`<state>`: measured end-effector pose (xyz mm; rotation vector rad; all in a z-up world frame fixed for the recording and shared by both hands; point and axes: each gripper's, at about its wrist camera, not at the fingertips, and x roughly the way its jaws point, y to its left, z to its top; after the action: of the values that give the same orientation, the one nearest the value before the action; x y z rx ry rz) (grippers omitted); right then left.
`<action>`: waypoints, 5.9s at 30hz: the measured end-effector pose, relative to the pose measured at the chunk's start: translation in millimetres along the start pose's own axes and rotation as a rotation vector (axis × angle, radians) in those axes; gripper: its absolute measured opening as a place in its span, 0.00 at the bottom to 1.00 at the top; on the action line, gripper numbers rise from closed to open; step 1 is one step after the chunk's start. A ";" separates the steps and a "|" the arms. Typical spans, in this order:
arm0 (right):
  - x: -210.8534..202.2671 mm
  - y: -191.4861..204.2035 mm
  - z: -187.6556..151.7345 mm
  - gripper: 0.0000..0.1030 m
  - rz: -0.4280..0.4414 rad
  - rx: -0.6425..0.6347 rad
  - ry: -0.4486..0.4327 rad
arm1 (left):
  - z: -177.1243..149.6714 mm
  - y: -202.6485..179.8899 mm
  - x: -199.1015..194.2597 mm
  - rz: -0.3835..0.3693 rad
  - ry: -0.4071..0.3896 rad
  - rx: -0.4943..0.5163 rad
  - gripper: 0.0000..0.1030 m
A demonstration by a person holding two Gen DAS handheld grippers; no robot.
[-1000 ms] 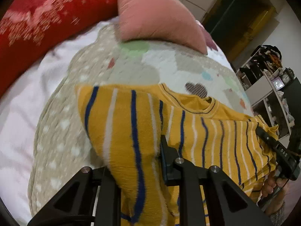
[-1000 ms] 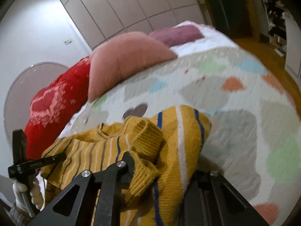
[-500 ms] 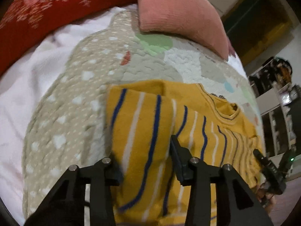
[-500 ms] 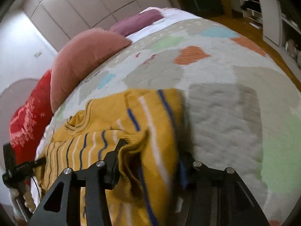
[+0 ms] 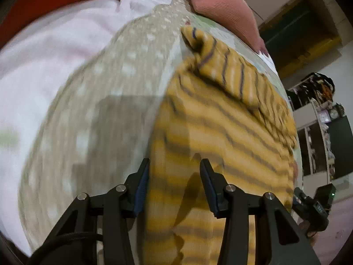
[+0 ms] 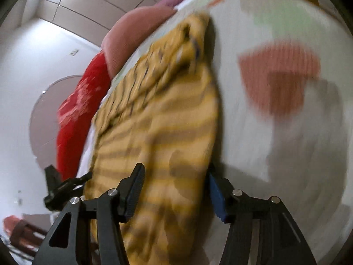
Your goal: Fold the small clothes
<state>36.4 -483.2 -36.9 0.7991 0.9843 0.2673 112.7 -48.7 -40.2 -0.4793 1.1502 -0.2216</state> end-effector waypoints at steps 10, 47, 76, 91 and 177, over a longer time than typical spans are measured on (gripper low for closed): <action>-7.6 23.1 -86.4 0.58 0.083 -0.015 0.040 | -77.5 4.1 -18.1 -0.165 -0.028 -0.061 0.57; -100.8 10.5 -106.1 0.08 0.203 0.015 -0.082 | -139.5 -39.1 -103.5 -0.289 -0.059 -0.061 0.07; 64.3 -5.6 161.7 0.57 0.157 0.300 -0.154 | 122.3 -44.4 35.7 -0.447 -0.023 -0.453 0.35; 19.4 49.2 162.7 0.64 0.030 -0.021 -0.262 | 106.1 -82.3 -9.9 -0.176 -0.107 -0.115 0.39; -36.9 45.3 -131.1 0.60 -0.420 -0.333 -0.217 | -135.2 -72.3 -89.1 0.224 -0.288 0.039 0.51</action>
<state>-85.4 -409.0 -20.9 0.2987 0.8495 -0.0215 -41.1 -109.7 23.6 -0.3322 0.9071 0.0200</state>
